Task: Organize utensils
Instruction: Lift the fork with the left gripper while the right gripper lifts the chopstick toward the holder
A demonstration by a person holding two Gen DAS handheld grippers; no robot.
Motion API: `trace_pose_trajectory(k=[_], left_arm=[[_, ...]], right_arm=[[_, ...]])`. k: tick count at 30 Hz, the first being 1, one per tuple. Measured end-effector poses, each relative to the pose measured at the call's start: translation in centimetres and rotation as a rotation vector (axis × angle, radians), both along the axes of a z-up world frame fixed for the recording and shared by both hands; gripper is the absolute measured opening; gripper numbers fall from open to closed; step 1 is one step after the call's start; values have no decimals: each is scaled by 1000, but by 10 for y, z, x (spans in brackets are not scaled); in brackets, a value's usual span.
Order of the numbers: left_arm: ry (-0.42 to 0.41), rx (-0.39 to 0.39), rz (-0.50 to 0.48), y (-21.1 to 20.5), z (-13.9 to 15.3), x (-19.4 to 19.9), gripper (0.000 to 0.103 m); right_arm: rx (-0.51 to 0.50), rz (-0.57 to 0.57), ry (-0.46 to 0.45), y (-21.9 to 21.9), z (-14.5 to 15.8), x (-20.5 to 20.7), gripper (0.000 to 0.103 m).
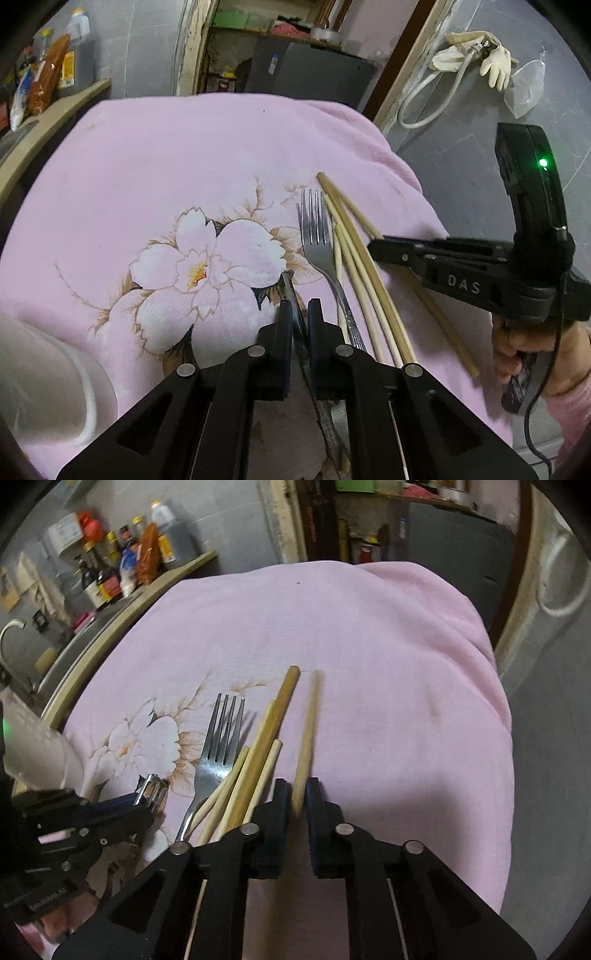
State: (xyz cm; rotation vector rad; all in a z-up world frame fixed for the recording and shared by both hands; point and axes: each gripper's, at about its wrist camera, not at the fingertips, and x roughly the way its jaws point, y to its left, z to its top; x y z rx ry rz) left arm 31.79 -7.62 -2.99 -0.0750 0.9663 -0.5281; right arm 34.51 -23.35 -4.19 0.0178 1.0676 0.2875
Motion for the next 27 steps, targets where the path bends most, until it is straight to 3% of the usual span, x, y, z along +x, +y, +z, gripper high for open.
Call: trace_pose_trajectory(k=[4, 8, 16, 20, 27], left_arm=[[-69, -21, -9, 1, 13, -16, 3], [-185, -22, 7, 4, 29, -38, 2], [-430, -83, 123, 22, 55, -82, 0], [-509, -143, 171, 38, 65, -97, 0], [-614, -242, 204, 74, 104, -121, 0]], right_arm=[[52, -15, -40, -4, 4, -20, 5], [77, -19, -157, -7, 19, -50, 5], [12, -6, -633, 16, 64, -132, 5], [-23, -7, -840, 35, 80, -160, 5], [63, 15, -1012, 58, 105, -175, 5]])
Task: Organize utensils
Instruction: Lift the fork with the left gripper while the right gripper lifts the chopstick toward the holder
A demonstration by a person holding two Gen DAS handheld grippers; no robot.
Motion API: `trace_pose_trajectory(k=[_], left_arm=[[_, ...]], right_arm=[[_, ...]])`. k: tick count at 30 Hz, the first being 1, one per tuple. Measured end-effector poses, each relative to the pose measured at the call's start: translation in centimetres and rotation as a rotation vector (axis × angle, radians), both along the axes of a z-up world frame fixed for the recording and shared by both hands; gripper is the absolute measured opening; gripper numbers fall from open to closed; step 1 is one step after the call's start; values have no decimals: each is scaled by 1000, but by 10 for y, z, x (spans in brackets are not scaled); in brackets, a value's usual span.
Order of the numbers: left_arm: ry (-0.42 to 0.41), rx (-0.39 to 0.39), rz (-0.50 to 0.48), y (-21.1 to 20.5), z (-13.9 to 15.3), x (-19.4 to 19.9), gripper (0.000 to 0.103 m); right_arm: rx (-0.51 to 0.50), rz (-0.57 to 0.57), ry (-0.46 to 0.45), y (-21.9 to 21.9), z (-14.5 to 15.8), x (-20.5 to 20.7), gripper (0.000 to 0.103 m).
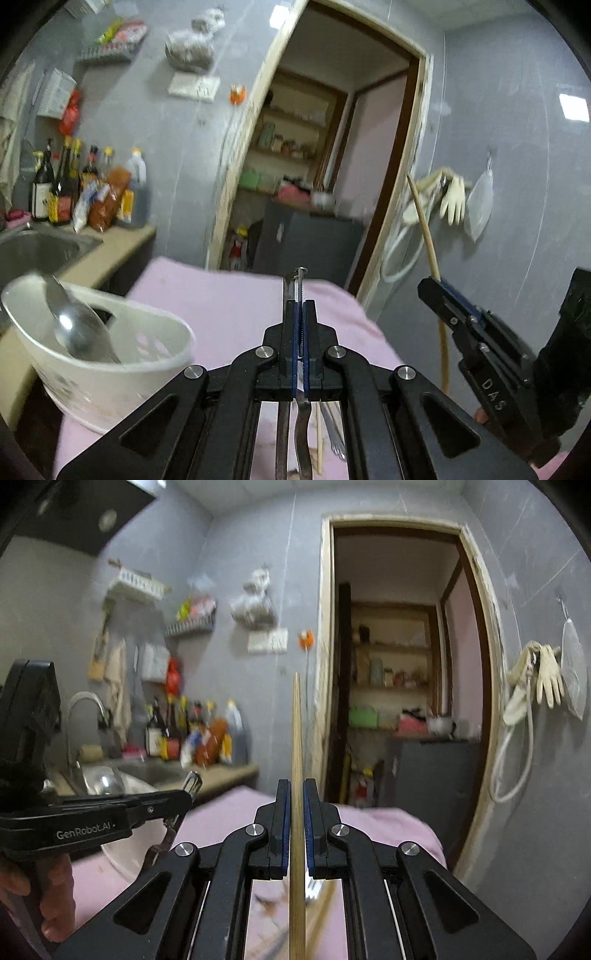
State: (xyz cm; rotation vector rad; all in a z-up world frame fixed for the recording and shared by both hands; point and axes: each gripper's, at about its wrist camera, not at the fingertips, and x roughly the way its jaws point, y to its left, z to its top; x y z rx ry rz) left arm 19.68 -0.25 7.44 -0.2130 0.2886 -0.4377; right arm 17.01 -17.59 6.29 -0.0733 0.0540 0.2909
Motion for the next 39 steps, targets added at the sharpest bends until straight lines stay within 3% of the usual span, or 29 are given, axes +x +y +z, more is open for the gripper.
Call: trace_pose_trajectory(k=[7, 13, 17, 21, 26, 39], left_arm=[[-130, -24, 105, 49, 53, -12, 0], [-237, -52, 201, 101, 74, -9, 0], [-267, -92, 281, 142, 79, -3, 0], [-278, -145, 365, 176, 72, 8, 0], [-223, -217, 416, 204, 48, 28, 0], [-226, -160, 467, 194, 11, 44, 0]], right_arm=[[75, 52, -151, 34, 36, -2, 5], [180, 128, -223, 66, 56, 4, 5], [257, 180, -248, 85, 61, 13, 5], [329, 259, -227, 104, 58, 30, 5], [388, 301, -140, 116, 46, 60, 5], [380, 282, -75, 129, 17, 85, 5]])
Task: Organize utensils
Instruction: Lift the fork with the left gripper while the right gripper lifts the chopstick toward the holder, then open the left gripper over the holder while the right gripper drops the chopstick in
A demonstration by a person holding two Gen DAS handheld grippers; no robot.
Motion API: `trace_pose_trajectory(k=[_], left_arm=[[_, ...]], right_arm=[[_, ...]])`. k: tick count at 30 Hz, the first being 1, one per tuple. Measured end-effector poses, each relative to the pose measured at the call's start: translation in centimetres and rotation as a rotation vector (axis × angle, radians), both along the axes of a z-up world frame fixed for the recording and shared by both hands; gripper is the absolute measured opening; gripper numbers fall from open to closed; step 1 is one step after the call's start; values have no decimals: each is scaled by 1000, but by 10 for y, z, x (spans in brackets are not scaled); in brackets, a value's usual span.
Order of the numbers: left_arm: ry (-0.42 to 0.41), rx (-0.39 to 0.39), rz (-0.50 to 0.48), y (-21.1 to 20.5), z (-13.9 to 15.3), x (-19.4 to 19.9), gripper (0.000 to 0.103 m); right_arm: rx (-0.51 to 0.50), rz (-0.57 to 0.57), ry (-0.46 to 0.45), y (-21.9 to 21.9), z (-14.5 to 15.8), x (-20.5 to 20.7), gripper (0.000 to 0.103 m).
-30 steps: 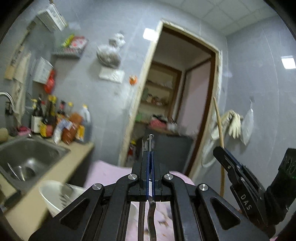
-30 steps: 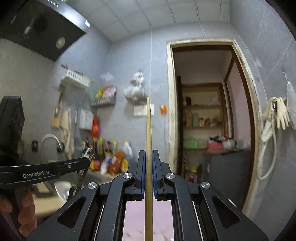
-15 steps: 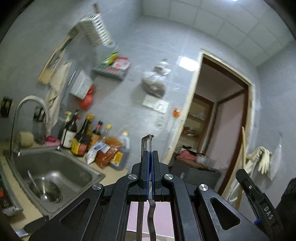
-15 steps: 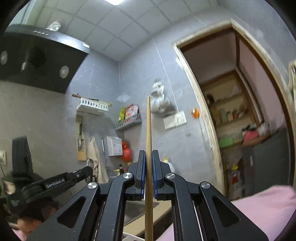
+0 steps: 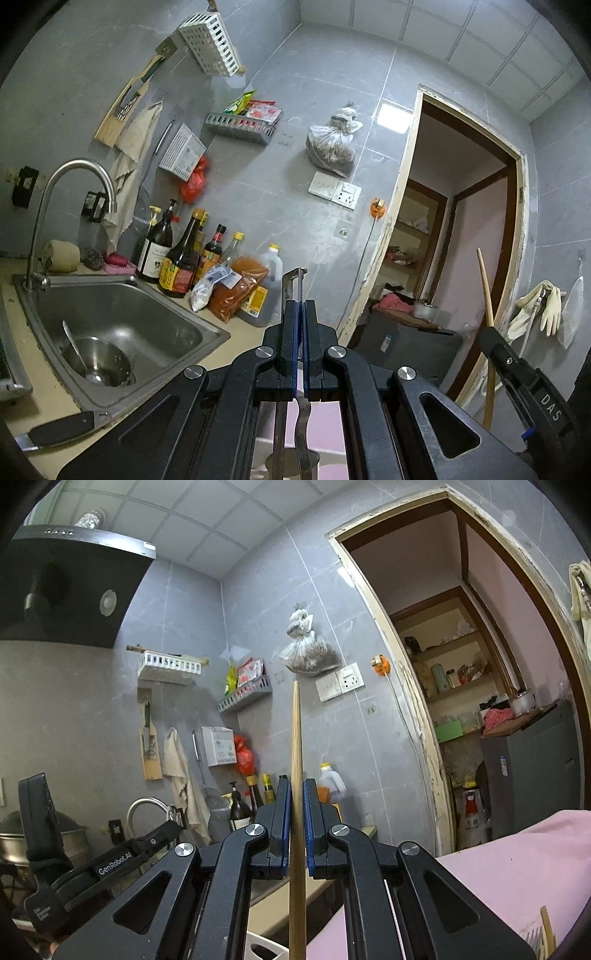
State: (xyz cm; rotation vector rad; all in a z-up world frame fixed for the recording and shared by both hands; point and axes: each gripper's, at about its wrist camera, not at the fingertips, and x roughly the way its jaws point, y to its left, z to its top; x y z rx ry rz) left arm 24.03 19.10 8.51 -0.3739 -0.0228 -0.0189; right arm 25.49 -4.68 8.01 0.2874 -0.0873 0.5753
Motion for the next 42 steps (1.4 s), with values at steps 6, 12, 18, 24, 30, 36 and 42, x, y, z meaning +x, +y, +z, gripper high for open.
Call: trace_pose_trajectory(k=[6, 12, 18, 24, 30, 36, 42], left_arm=[[37, -12, 2, -1, -12, 4, 0], [38, -14, 2, -2, -12, 3, 0], [49, -21, 2, -2, -14, 2, 0], [57, -37, 2, 0, -14, 3, 0], [71, -43, -13, 0, -17, 2, 0], [86, -14, -60, -2, -17, -6, 0], [116, 47, -103, -14, -16, -16, 2]], right_arm=[[9, 3, 19, -4, -1, 2, 5], [35, 8, 5, -10, 19, -2, 5], [11, -1, 17, -1, 19, 7, 5], [11, 10, 71, 2, 11, 17, 5], [-23, 14, 66, 3, 7, 15, 5], [-94, 33, 86, 1, -2, 7, 5], [-137, 37, 101, -6, -9, -6, 9]])
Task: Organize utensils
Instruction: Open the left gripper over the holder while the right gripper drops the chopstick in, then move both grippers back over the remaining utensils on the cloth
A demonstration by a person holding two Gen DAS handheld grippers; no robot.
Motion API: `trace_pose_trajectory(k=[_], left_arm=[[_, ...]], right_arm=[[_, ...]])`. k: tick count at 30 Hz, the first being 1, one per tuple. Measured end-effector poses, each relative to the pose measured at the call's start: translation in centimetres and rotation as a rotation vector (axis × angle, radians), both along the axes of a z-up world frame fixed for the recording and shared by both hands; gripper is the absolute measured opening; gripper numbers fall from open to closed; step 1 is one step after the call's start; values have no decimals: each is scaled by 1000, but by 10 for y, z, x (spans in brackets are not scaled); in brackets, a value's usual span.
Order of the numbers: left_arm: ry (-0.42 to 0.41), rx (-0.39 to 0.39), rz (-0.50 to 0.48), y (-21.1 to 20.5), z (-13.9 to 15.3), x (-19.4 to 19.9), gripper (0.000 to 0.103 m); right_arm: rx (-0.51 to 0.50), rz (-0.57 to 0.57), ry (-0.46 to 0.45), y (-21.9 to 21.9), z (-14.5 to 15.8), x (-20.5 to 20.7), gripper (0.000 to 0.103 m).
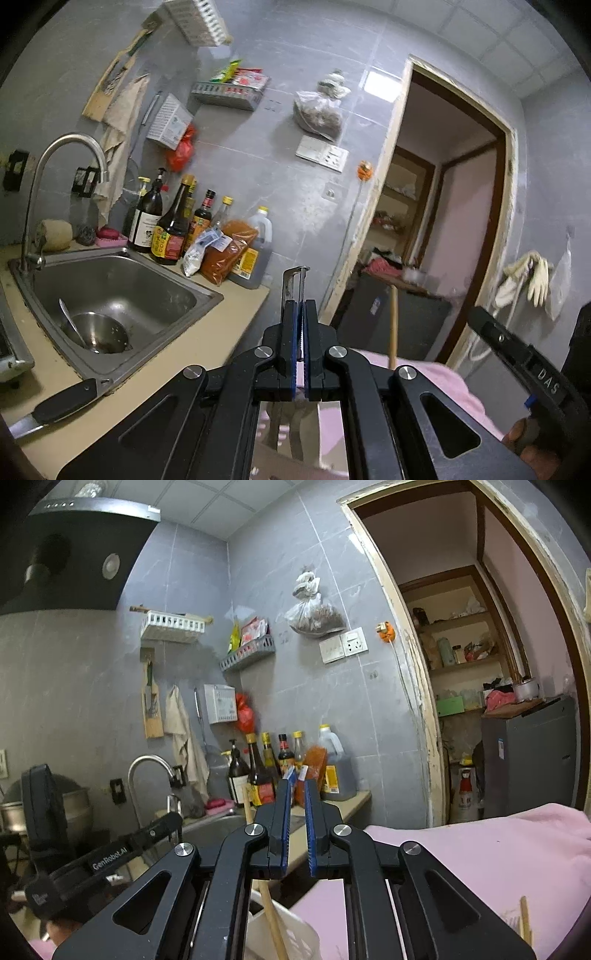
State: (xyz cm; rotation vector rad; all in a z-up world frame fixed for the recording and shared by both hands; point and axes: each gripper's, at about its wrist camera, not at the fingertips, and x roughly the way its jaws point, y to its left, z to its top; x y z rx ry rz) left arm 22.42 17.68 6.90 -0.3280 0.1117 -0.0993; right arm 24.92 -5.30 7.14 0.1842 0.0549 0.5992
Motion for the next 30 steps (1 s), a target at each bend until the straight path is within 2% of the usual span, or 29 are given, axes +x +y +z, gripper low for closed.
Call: trace_pose_trajectory(k=[2, 4, 7, 9, 10, 12, 14, 15, 16, 17, 18, 21, 23, 26, 30], left_arm=[[9, 26, -14, -6, 1, -2, 7], [3, 39, -19, -11, 3, -6, 22], [-4, 64, -17, -19, 8, -9, 35], [-6, 76, -22, -24, 11, -11, 37], [-6, 77, -28, -25, 12, -12, 38], [-6, 77, -38, -29, 15, -15, 41], [-15, 77, -50, -36, 20, -19, 48], [-26, 80, -58, -42, 23, -23, 56], [-36, 85, -64, -47, 26, -26, 65], [-46, 94, -68, -53, 30, -29, 70], [-56, 106, -69, -59, 33, -32, 77], [-93, 158, -72, -83, 41, -41, 88], [-109, 193, -75, -100, 43, -45, 97], [-120, 236, -116, -128, 42, -48, 101], [-81, 260, -196, -157, 35, -43, 101]], right_arm=[[-4, -7, 0, -4, 0, -5, 23], [-1, -6, -2, -9, 1, -10, 26], [-9, -19, -15, -19, 5, -20, 30], [-9, -27, -23, -26, 7, -25, 39], [-10, -33, -26, -30, 9, -28, 47], [-6, -43, -34, -40, 12, -33, 51], [-9, -68, -45, -51, 16, -39, 59], [-14, -81, -52, -55, 18, -41, 62], [-19, -103, -65, -62, 20, -45, 70], [-21, -118, -76, -68, 21, -48, 76], [-25, -138, -88, -74, 22, -52, 79], [-41, -213, -114, -94, 25, -61, 88], [-51, -256, -132, -108, 25, -67, 101], [-65, -314, -158, -129, 25, -78, 103], [-89, -361, -155, -154, 22, -85, 103]])
